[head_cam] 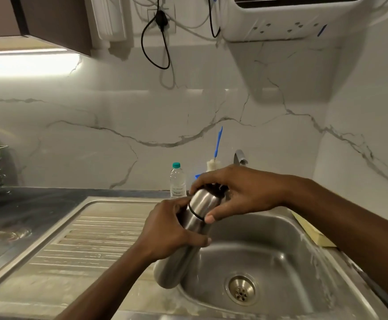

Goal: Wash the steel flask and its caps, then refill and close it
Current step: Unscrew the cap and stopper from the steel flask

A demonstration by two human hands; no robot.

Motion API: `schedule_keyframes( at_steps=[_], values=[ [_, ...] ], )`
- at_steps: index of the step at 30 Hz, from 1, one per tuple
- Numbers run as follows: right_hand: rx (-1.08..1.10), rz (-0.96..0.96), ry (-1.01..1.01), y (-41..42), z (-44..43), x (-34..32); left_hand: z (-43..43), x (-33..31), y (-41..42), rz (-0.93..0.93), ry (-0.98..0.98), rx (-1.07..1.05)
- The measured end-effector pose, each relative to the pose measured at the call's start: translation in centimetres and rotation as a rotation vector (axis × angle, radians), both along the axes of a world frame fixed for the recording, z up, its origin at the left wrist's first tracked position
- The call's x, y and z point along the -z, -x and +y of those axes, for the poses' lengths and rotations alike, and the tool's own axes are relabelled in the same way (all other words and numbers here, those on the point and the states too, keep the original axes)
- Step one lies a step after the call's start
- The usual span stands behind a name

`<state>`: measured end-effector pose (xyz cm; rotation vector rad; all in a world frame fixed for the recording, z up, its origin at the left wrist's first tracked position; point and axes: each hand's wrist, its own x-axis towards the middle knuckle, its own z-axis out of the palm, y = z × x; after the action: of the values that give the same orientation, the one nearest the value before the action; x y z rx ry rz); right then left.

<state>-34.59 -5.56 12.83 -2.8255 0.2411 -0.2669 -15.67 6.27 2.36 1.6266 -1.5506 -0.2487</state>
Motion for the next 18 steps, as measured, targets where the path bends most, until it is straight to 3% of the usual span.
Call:
schedule_keyframes(
  at_steps=[4,8,10,14,18],
  values=[
    [-0.015,0.056,-0.036,0.0,0.4,-0.4,0.2,0.1,-0.2,-0.030,0.002,-0.070],
    [0.297,0.157,0.055,-1.4,1.6,-0.5,0.4,-0.2,0.1,-0.085,-0.005,-0.117],
    [0.332,0.160,0.044,-2.2,1.9,-0.6,0.4,-0.3,0.1,-0.098,-0.009,-0.124],
    [0.204,0.198,0.075,-2.5,1.2,-1.0,0.6,-0.3,-0.5,-0.071,-0.028,-0.098],
    [0.013,0.194,-0.016,-2.2,0.9,-1.3,0.8,0.1,-1.0,-0.031,-0.026,-0.117]
  ],
)
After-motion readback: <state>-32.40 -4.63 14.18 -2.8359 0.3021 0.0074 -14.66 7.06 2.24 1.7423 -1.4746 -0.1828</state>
